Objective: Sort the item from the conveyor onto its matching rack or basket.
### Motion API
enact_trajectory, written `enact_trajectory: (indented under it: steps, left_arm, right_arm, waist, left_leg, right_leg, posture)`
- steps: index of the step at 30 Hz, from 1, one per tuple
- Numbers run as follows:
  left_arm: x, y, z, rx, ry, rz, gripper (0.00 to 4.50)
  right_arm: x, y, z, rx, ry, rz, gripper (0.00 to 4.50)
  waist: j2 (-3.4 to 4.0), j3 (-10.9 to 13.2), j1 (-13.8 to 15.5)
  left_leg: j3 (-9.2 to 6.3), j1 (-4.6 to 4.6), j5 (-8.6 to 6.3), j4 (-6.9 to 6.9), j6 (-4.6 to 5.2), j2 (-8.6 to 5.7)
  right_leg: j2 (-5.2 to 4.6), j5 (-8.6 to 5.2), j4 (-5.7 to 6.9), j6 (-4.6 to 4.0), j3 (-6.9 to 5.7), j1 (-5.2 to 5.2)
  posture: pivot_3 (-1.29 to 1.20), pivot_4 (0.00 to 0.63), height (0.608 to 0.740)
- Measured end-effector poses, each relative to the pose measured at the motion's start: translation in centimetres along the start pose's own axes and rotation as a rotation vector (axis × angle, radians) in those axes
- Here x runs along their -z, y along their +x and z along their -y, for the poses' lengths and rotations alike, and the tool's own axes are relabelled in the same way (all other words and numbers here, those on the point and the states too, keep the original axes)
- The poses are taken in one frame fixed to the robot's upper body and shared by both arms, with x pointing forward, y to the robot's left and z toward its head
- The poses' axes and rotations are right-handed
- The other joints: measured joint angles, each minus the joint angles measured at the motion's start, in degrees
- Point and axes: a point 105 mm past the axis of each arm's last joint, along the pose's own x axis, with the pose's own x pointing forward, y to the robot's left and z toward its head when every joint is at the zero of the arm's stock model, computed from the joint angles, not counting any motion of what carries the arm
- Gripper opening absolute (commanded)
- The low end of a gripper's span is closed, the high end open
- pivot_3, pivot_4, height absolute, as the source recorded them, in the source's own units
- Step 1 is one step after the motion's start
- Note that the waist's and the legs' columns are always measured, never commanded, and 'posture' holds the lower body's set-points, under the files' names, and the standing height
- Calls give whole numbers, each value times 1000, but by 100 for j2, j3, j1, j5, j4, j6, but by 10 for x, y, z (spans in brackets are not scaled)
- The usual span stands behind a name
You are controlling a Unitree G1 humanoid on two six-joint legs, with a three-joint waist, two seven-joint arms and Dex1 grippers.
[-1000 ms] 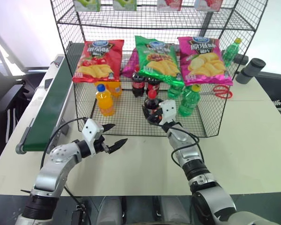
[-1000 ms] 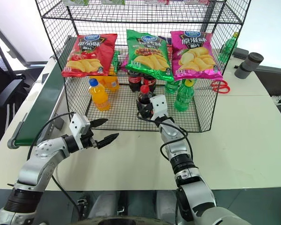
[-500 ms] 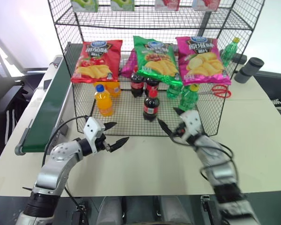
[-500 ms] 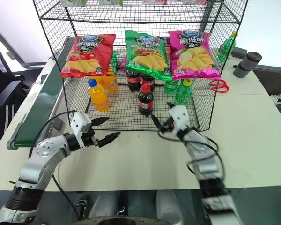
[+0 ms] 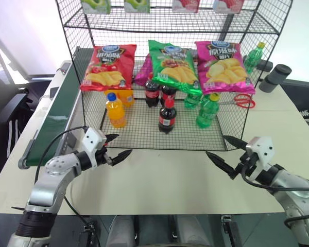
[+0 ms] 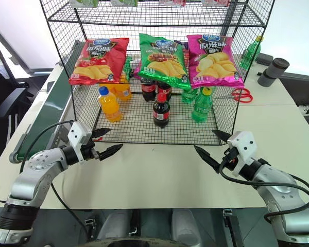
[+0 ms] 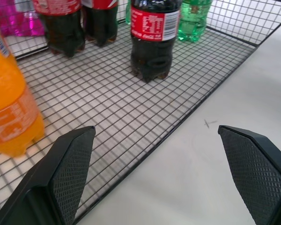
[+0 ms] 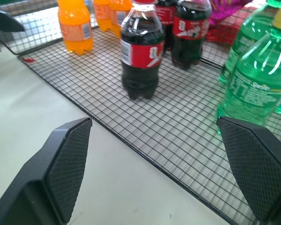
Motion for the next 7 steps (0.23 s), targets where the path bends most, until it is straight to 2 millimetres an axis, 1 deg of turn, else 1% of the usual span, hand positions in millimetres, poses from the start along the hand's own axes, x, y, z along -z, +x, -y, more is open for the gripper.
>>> enact_trajectory:
  steps: [7]
  left_arm:
    - [-1, -3, -4, -16, 14, 5, 4500]
  right_arm:
    - [-13, 7, 3, 2, -14, 28, 4435]
  waist:
    - [0, 0, 13]
  left_leg:
    - [-1, -3, 0, 1, 0, -1]
  right_leg:
    - [3, 0, -3, 0, -1, 0]
  posture:
    - [0, 150, 740]
